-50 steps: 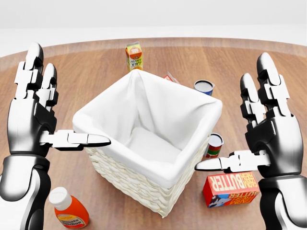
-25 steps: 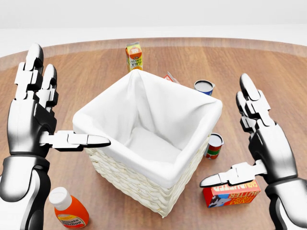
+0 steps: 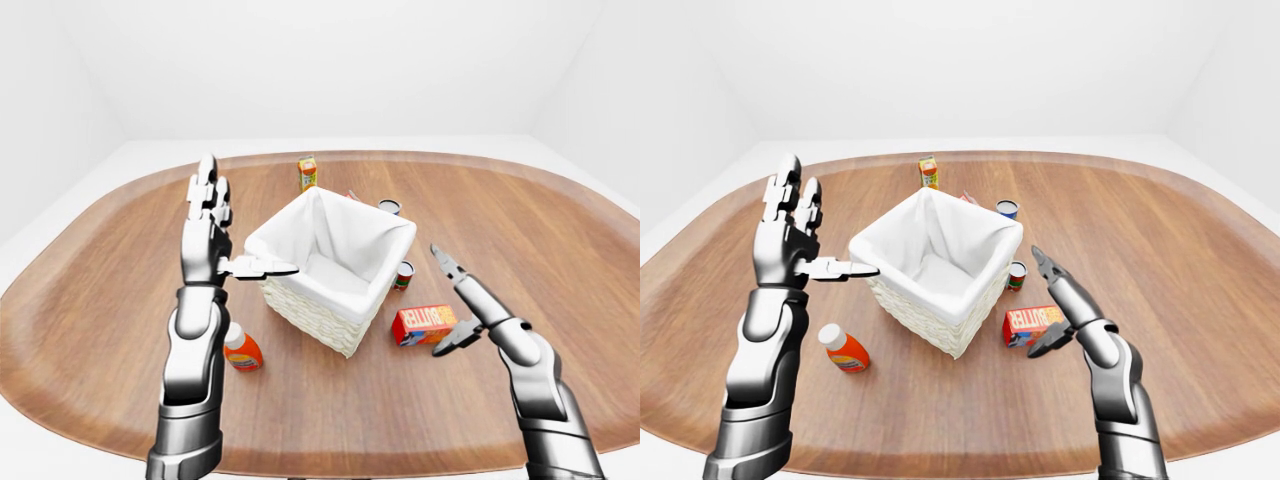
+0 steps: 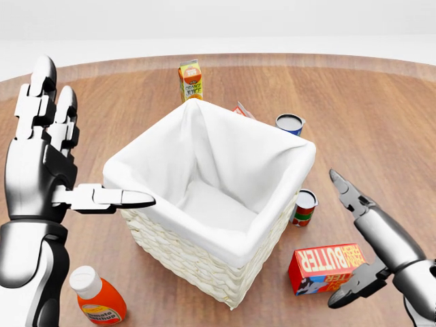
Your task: Pick up the butter and put it in the basket.
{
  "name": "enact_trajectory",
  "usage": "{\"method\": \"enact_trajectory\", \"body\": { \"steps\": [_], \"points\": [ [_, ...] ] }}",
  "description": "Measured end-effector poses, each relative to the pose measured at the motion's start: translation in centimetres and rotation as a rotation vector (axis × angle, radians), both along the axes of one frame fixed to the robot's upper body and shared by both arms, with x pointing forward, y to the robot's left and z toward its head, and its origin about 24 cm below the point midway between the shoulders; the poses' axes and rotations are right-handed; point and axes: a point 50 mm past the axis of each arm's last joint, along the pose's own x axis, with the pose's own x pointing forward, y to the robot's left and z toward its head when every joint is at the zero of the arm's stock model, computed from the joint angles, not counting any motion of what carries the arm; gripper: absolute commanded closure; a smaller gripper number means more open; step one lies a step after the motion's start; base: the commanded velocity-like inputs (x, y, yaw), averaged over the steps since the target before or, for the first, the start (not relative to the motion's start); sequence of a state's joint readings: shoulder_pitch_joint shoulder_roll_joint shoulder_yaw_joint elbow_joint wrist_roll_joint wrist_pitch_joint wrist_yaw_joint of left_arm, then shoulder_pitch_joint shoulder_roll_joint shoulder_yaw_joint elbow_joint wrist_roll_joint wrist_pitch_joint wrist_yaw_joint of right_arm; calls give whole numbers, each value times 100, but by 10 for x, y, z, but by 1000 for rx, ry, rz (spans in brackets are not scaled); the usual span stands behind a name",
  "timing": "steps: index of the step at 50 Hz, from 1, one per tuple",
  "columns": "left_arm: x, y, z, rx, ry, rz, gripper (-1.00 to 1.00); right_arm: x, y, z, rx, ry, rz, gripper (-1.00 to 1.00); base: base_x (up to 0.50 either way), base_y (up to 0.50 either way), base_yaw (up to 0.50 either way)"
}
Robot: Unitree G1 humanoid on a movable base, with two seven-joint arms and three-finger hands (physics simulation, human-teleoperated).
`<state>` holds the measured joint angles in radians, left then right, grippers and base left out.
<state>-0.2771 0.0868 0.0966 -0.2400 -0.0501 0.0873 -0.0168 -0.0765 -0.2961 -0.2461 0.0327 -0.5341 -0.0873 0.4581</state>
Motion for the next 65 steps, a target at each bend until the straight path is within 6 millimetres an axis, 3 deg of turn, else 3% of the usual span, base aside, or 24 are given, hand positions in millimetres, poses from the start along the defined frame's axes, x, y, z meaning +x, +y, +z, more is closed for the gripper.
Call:
{"method": "enact_trajectory", "body": {
  "steps": [19,35,47,65],
  "points": [
    [-2,1,4,-2,-19,1,-100,37,-21,-33,-424,140,-94,-100,0,0,0],
    [-1,1,1,-2,-8,0,-100,53,-27,-56,-711,175,-92,-100,0,0,0],
    [-1,1,-1,-1,3,0,-100,59,-18,-71,-836,183,-39,-100,0,0,0],
    [0,3,-2,-3,7,4,-100,71,22,-80,-751,274,69,-100,0,0,0]
  ]
}}
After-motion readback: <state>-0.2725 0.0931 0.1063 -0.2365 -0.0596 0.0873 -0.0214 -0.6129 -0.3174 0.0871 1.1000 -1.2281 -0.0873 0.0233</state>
